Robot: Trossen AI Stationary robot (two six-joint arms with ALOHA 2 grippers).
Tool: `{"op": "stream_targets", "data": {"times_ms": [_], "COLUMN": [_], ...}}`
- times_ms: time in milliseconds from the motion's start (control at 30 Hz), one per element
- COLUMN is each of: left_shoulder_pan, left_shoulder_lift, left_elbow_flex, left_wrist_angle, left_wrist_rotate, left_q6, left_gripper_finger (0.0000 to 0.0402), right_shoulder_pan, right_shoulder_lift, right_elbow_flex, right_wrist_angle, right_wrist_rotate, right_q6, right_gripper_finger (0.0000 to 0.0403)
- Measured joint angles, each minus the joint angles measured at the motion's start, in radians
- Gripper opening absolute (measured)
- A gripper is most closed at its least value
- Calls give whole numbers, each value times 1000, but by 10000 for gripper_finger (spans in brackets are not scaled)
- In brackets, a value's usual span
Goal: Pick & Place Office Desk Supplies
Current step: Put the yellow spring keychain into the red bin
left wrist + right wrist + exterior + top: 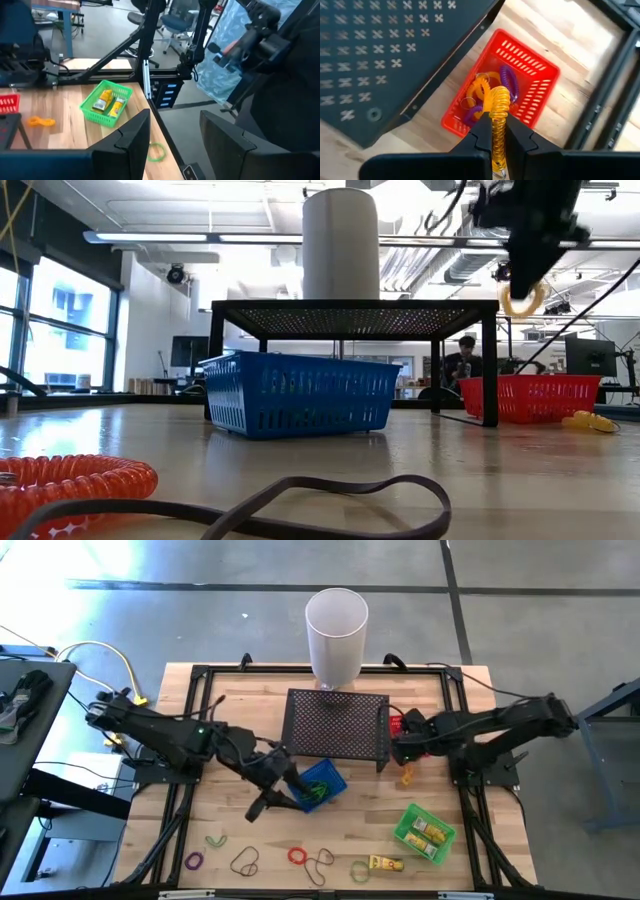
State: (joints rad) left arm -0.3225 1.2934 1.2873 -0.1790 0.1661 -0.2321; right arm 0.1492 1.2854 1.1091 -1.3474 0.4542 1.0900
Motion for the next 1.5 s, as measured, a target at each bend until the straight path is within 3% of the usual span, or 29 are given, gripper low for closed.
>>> {"op": "stream_targets", "data": {"times_ms": [233,567,900,1233,1500], "left_shoulder_pan": [0,8,42,111,118], "left_shoulder_lift": [-15,-15,-15,-15,-15], "left_elbow_flex": [0,0,0,0,0], "left_wrist_angle": [-78,-110,-137,-136,-147], "left_wrist_rotate": [0,-6,3,116,131], "left_q6": [-1,-4,-7,-4,-9], "left_gripper_finger": [165,165,165,165,165], "right_shoulder_pan": [-131,-243,-276,-276,-274], "right_shoulder_lift": [0,0,-2,1,-40], "right_elbow_flex": [-167,-294,-317,-321,-320], "right_wrist_angle": [168,365,374,319,284], "right_wrist_rotate": [-39,-142,-136,-79,-86], "right_q6": [-100,-199,-202,-187,-162], "right_gripper_finger": [11,24,45,47,47]}}
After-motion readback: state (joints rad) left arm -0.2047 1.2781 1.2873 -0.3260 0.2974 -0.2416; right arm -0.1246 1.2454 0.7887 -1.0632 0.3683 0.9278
